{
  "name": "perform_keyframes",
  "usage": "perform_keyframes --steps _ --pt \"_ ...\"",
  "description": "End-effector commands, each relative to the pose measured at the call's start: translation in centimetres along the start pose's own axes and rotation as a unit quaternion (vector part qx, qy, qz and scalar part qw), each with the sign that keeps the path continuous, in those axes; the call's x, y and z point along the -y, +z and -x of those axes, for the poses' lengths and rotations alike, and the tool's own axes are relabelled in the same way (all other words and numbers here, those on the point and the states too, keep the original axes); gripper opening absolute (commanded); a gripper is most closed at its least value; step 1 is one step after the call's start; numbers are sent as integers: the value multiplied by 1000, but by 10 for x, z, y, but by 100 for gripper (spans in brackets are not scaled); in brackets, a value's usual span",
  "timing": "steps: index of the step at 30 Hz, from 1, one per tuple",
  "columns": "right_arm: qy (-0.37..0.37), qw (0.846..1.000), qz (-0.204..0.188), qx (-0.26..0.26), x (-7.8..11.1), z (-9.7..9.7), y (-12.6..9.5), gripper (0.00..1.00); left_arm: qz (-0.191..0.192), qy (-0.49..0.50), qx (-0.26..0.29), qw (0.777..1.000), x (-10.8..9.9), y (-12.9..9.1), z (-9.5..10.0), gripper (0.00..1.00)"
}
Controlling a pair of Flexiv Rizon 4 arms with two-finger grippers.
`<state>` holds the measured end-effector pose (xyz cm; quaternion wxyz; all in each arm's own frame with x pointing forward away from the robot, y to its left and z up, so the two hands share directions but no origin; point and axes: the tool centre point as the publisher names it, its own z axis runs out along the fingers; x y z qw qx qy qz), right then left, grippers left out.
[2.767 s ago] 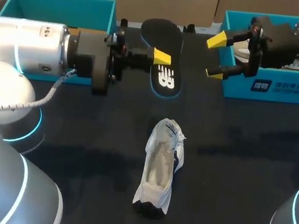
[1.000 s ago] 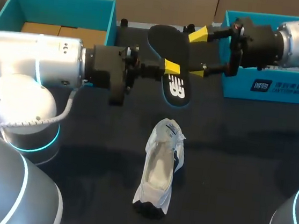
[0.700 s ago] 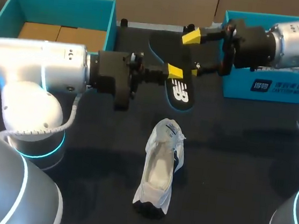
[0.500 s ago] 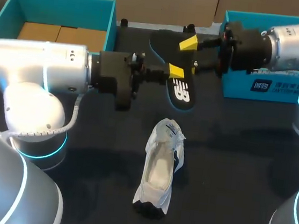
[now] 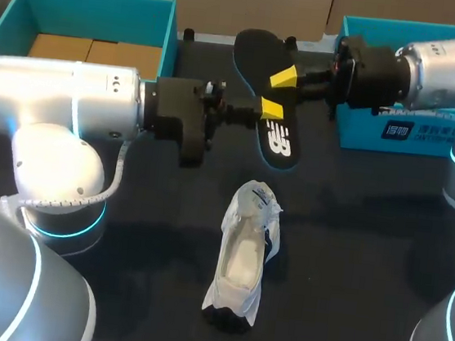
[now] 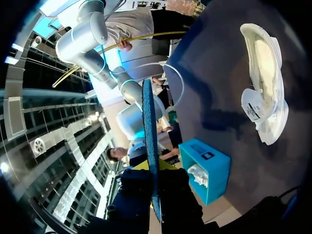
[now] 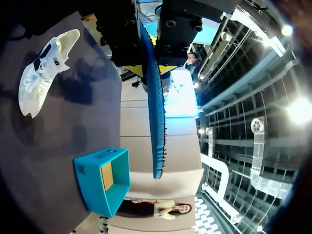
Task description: Take the shoe out of the shoebox, open the shoe tongue, remove and reinsert the insole, then place the shoe into the shoebox
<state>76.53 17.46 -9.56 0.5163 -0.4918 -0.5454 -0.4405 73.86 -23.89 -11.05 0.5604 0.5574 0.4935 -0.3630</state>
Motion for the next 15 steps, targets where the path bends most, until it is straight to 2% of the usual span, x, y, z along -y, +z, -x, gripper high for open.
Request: perform_keyframes --steps 1,3,5,9,10,15 --pt "1 1000 1 0 1 -1 1 13 4 1 -3 1000 2 3 -1 0" --pt "0 1000 1 -1 1 -1 1 18 6 1 -3 1000 2 3 -2 0" --pt "0 1000 0 -2 1 -1 1 29 7 0 -3 1000 3 3 -2 0" --pt "1 1000 0 -3 2 -1 1 45 9 -4 -2 1000 4 3 -2 0" --pt "1 1000 0 -4 2 0 1 47 10 -5 -1 1000 4 3 -2 0" --pt "1 1000 1 -7 2 2 1 41 12 -6 1 1000 5 3 -2 0"
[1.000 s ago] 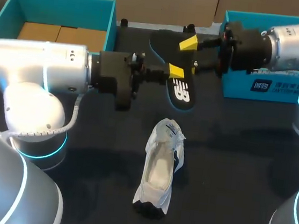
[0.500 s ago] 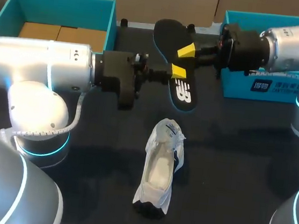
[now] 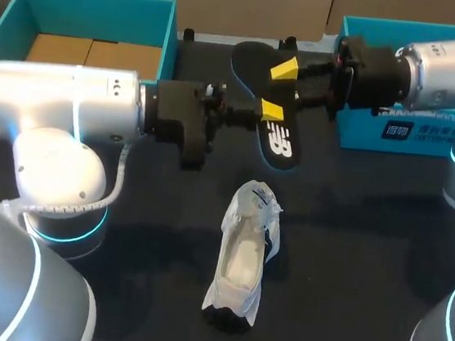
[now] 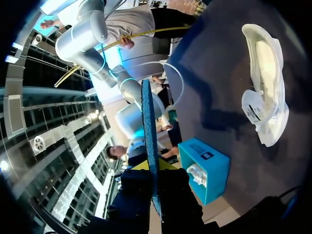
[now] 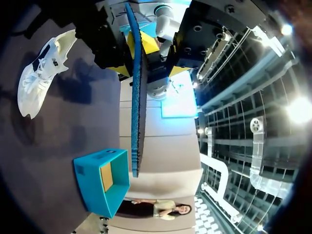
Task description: Take the shoe out of the shoebox, open the shoe tongue, remove and reinsert the insole, then place the shoe into the shoebox
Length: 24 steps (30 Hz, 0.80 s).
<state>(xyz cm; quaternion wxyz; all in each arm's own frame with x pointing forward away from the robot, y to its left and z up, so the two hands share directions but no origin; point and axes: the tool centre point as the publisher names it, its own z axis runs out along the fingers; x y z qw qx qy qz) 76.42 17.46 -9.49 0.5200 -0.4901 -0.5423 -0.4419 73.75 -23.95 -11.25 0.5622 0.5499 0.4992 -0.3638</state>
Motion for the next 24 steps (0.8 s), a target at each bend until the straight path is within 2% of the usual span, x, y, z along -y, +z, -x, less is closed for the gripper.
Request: perform_keyframes --steps 1,11,13,14,15,24 --pt "0 1000 3 -3 2 3 0 40 5 -1 1 1000 3 3 0 0" --pt "-2 1000 8 -7 4 5 1 33 7 -10 1 1000 5 4 0 0" --pt "-2 1000 8 -7 5 5 2 16 7 -12 0 1000 5 4 0 0" --pt "-3 1000 8 -8 5 5 2 2 8 -12 0 1000 6 4 -1 0" --pt "-3 1000 8 -8 5 6 2 0 8 -13 0 1000 6 4 -1 0" --pt "-2 1000 8 -13 6 8 4 0 7 -21 -4 1000 8 1 -4 0"
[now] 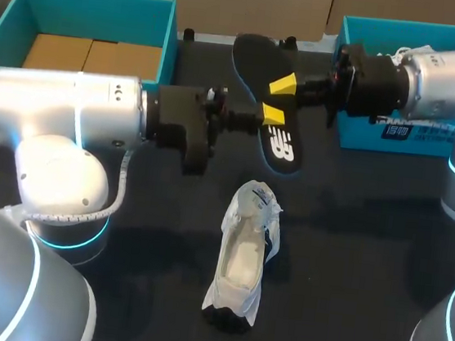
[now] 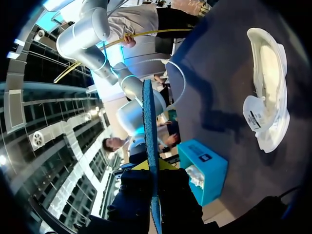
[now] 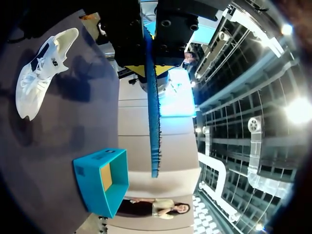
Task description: Take the shoe out of the shoebox, open the shoe tongue, remove and reinsert the insole, then place the shoe into the shoebox
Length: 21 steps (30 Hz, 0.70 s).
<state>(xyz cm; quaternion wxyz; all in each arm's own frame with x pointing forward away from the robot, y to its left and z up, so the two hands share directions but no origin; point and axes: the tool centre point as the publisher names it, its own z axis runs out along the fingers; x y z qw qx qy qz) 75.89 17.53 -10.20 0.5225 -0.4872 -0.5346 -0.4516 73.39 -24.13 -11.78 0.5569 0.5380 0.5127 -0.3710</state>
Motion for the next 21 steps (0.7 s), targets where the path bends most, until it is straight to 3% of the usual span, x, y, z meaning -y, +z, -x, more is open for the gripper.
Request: perform_keyframes --steps 1,3,12,21 --pt "0 1000 2 -3 1 1 2 0 2 -4 -3 1000 4 -2 0 26" --pt "1 1000 3 -3 1 3 2 0 1 -8 -4 1000 5 -5 3 100" --pt "4 1000 3 -16 1 22 1 0 -7 -50 -40 998 0 -46 9 100" --pt "6 1000 -9 -23 -1 43 4 0 -46 -83 -137 986 -16 -96 0 100"
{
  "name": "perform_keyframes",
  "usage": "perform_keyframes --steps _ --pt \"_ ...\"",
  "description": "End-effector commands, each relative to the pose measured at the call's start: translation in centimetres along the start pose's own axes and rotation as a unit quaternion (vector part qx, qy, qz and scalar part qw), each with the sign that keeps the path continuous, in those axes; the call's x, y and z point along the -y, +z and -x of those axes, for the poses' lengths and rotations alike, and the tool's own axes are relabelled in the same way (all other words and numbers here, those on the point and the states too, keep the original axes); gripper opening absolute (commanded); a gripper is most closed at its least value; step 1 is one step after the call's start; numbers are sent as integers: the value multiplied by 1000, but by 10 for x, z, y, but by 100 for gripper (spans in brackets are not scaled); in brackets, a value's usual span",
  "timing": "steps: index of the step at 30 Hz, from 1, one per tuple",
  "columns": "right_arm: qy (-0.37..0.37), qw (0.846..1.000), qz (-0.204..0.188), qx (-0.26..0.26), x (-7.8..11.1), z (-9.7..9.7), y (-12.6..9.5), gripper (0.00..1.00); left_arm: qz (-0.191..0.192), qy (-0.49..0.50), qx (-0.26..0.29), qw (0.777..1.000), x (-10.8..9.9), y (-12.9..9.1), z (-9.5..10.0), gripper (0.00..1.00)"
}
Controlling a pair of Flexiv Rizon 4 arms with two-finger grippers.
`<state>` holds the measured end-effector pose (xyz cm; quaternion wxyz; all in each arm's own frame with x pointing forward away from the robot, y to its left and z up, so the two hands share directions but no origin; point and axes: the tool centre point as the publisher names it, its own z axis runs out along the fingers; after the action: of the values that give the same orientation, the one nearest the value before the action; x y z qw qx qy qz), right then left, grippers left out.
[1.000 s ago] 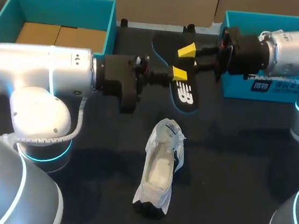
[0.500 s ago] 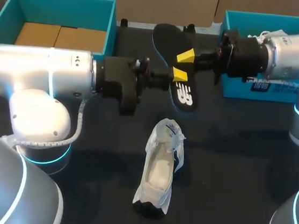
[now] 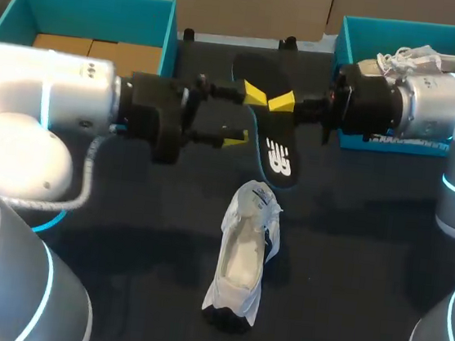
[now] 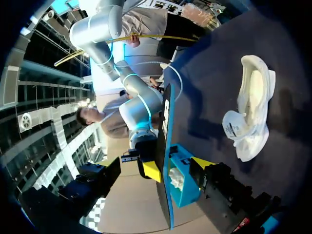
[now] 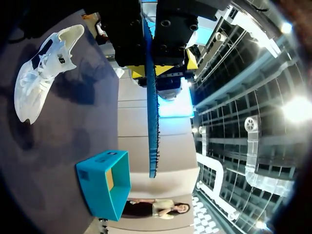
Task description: Take the shoe out of the shoebox, open the shoe tongue, remove and reinsert the insole, then place the shoe into the shoebox
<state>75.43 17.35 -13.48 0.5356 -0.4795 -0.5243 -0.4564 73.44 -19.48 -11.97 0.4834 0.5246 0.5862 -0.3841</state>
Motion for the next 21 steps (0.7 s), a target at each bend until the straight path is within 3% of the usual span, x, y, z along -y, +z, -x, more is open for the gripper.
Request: perform_keyframes --steps 1,3,5,18,21 --pt "4 1000 -6 -5 -5 13 4 0 -35 -1 -89 995 -10 -56 2 100" --pt "12 1000 -5 -2 -7 19 4 0 -35 26 -145 988 -20 -64 1 100" --pt "13 1000 -19 -1 -8 25 6 0 -35 26 -145 988 -20 -64 1 100" --pt "13 1000 -19 -1 -8 25 6 0 -35 26 -145 988 -20 -64 1 100" --pt "13 1000 -19 -1 -8 25 6 0 -26 18 -186 982 -38 -59 11 100"
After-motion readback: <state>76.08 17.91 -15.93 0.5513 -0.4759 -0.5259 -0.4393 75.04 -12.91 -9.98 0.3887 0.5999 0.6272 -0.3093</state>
